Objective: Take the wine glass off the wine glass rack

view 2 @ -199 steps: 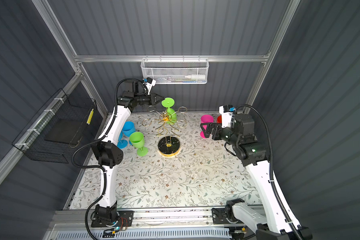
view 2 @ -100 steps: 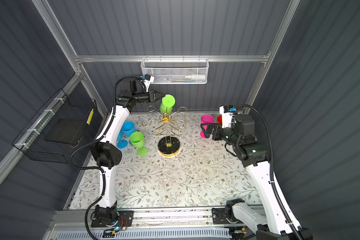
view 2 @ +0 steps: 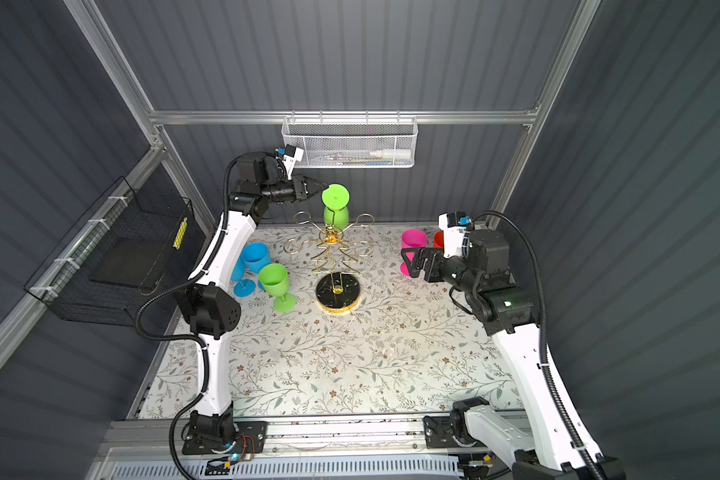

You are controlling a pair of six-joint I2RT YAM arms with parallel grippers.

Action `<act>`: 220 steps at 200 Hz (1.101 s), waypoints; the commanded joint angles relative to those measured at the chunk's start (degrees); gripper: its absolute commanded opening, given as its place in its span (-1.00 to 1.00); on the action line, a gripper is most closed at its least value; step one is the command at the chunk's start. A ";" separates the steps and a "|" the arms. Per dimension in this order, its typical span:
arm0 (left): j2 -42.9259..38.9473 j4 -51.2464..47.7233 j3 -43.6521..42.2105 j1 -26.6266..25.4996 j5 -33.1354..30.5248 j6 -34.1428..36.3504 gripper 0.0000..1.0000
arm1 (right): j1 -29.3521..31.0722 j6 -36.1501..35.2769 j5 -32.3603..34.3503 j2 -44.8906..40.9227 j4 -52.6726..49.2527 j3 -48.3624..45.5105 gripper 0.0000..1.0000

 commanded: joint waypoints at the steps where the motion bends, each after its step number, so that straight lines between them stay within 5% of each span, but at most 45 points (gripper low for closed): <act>1: -3.98 4.95 -0.01 0.27 2.91 -2.75 -1.00 | 0.16 -0.97 0.23 -0.64 0.16 0.11 0.98; 220: -4.91 -0.11 -6.43 -0.17 3.25 -0.54 -1.00 | 0.12 -0.87 0.23 -1.08 0.91 -0.59 0.98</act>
